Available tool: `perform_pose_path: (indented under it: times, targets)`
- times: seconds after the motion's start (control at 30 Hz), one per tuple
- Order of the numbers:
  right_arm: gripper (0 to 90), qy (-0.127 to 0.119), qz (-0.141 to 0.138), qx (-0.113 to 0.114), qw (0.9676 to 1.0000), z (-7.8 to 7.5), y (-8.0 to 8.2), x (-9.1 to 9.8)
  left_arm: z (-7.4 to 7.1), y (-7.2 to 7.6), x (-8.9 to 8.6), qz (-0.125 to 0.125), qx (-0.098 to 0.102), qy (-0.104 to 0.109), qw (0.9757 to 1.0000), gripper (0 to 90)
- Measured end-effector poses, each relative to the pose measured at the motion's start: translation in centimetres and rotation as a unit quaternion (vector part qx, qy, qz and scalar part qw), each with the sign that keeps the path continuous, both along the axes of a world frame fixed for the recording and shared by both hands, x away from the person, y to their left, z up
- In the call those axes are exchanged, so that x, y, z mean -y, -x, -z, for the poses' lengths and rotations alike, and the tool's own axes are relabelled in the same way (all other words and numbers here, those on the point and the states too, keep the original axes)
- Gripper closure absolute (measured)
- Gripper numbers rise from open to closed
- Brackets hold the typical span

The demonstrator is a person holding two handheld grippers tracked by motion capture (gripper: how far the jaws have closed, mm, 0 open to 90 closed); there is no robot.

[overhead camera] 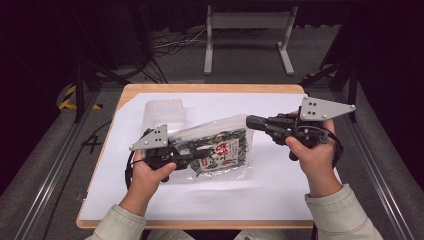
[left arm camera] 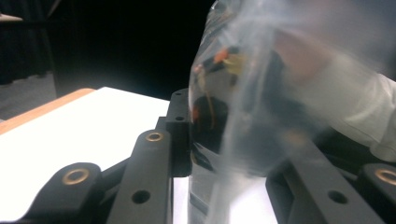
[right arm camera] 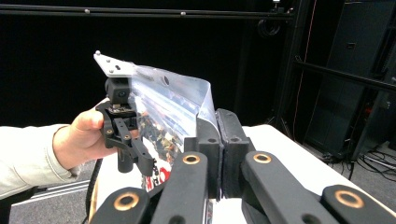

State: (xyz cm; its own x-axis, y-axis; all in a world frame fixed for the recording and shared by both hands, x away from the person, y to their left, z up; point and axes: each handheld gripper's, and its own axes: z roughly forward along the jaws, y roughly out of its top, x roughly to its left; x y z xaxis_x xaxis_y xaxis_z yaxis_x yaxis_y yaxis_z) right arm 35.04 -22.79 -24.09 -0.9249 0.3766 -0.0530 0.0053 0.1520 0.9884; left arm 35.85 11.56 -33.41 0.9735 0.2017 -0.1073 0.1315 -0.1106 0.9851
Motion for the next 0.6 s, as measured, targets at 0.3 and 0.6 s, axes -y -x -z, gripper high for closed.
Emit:
perform_pose_path:
  times: [0.3,0.6]
  targets:
    - [85.5,0.003,0.009,0.003,1.0000,0.2,-0.1,0.4,-0.3,0.1,0.2,0.005,-0.007,-0.005,0.9999,71.8]
    - [73.1,0.004,0.045,0.010,0.9989,0.2,-0.1,1.5,-0.8,-0.2,-0.1,-0.007,-0.008,-0.010,0.9999,72.0]
